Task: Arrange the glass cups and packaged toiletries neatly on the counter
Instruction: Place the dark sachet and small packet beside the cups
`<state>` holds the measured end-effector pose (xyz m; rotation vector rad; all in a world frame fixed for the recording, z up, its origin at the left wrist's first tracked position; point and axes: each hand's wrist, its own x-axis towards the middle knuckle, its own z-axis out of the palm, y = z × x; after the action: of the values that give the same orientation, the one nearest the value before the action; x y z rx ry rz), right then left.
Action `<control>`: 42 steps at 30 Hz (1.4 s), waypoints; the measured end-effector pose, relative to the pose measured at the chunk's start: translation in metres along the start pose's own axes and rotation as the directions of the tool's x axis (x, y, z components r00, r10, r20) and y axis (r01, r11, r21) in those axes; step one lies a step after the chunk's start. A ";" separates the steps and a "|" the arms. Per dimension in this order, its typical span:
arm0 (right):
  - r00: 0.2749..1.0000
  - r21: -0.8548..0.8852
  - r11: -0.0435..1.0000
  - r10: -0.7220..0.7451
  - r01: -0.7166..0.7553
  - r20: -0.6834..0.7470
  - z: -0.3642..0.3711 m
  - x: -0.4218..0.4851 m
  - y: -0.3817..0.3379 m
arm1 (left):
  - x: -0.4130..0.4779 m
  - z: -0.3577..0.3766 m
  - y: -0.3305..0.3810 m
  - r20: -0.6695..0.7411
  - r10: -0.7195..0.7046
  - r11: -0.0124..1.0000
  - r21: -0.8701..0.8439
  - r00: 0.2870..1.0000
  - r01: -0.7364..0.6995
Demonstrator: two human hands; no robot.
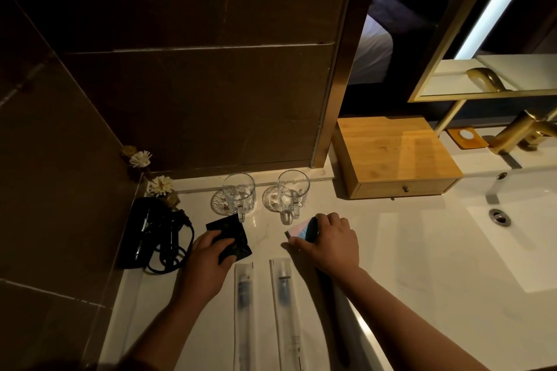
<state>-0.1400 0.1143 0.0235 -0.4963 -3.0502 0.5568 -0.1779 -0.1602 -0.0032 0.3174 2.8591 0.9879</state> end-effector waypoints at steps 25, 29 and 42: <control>0.948 0.244 0.939 -0.283 0.243 0.145 0.002 0.009 0.019 | 0.005 -0.001 0.007 0.140 0.166 0.984 0.048 0.976 -0.174; 0.951 0.279 0.931 -0.279 0.235 0.131 0.002 0.005 0.014 | 0.004 -0.001 0.008 0.129 0.167 0.984 0.034 0.977 -0.173; 0.965 0.191 0.954 -0.249 0.231 0.077 0.011 -0.002 0.013 | -0.001 0.006 0.004 0.071 0.141 0.990 0.006 0.987 -0.142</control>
<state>-0.1349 0.1220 0.0089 -0.0911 -3.0460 0.8571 -0.1753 -0.1539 -0.0055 0.5518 2.8122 0.9631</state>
